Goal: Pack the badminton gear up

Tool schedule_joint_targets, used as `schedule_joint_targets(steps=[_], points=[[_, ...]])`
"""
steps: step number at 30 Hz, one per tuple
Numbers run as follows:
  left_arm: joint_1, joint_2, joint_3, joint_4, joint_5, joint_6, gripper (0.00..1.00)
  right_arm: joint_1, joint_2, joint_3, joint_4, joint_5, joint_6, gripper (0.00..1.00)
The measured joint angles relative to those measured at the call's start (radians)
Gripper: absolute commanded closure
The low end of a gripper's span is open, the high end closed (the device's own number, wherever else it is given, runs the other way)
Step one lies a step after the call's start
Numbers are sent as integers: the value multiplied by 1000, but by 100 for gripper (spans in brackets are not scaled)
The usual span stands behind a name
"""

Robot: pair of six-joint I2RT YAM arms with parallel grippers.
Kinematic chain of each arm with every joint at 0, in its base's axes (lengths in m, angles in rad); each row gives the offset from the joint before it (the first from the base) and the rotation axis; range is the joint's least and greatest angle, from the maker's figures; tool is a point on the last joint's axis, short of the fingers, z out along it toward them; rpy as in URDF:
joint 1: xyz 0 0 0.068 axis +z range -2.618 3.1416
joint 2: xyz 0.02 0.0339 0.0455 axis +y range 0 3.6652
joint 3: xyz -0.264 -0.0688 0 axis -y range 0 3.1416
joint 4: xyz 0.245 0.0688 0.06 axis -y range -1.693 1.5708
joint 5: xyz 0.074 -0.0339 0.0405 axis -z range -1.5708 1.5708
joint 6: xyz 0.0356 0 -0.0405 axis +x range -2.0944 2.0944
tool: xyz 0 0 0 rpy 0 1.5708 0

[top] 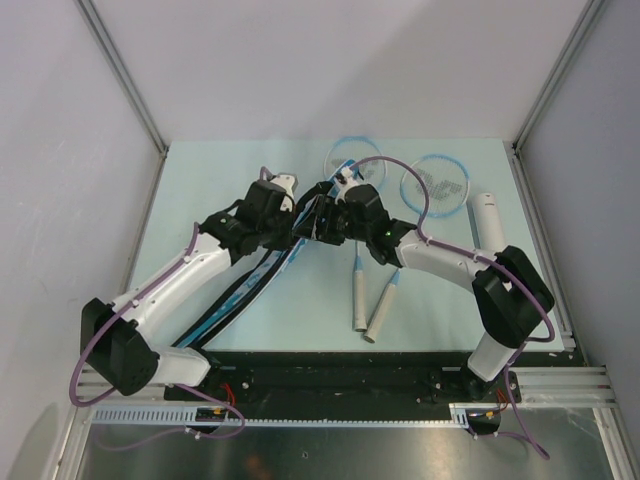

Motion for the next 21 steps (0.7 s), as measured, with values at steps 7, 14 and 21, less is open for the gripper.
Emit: schedule_joint_targets(steps=[7, 14, 21], points=[[0, 1, 1, 30, -19, 0, 100, -31, -32, -120, 118, -87, 74, 27], [0, -3, 1, 51, -19, -19, 100, -31, -32, -121, 121, -80, 113, 48], [0, -11, 2, 54, -23, -46, 100, 18, -16, -34, -23, 65, 66, 44]])
